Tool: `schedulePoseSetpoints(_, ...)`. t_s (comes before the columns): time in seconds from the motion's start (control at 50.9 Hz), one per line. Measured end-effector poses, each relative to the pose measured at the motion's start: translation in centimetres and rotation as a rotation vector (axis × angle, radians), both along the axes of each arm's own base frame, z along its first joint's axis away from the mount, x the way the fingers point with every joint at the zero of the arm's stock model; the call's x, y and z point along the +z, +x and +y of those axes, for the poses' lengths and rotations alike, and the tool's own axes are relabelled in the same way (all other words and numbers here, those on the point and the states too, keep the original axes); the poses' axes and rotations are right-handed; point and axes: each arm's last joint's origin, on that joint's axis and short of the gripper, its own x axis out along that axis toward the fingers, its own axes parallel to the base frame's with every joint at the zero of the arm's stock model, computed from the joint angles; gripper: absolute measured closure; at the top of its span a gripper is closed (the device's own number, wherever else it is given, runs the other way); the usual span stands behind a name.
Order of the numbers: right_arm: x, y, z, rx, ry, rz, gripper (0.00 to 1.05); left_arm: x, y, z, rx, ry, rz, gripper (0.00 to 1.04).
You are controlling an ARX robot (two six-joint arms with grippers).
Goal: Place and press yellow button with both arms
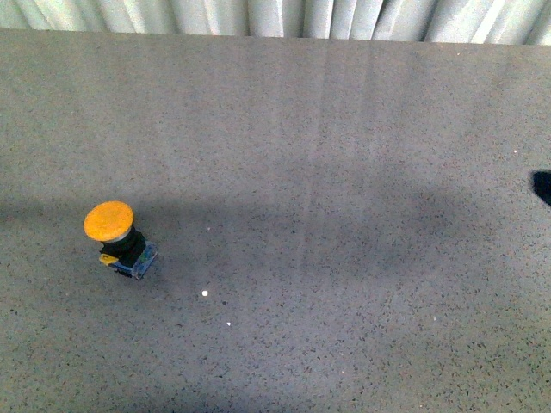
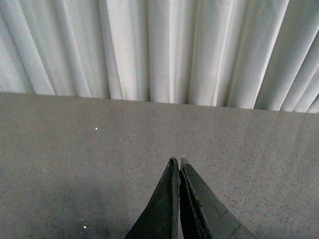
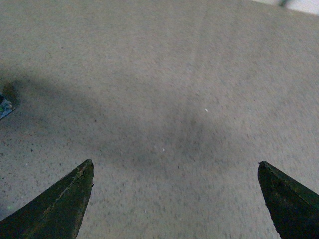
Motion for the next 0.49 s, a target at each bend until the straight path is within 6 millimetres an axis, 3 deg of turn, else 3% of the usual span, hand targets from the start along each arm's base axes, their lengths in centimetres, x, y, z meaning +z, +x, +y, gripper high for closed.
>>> schedulePoseSetpoints(0.216,-0.7,5.5,4.0,0.216,-0.087,-0.009,0.09,-0.4,-1.1,0.0,0.000,0.001,0.001,1.03)
schedulePoseSetpoints(0.334,-1.2,8.9,7.7,0.370,-0.116,-0.013,0.09,-1.1,-1.8,0.0,0.000,0.001,-0.016,1.03)
schedulePoseSetpoints(0.491,-2.0,11.5,12.3,0.509,-0.115,0.000,0.09,-1.3,-2.5,0.0,0.000,0.001,-0.007,1.03)
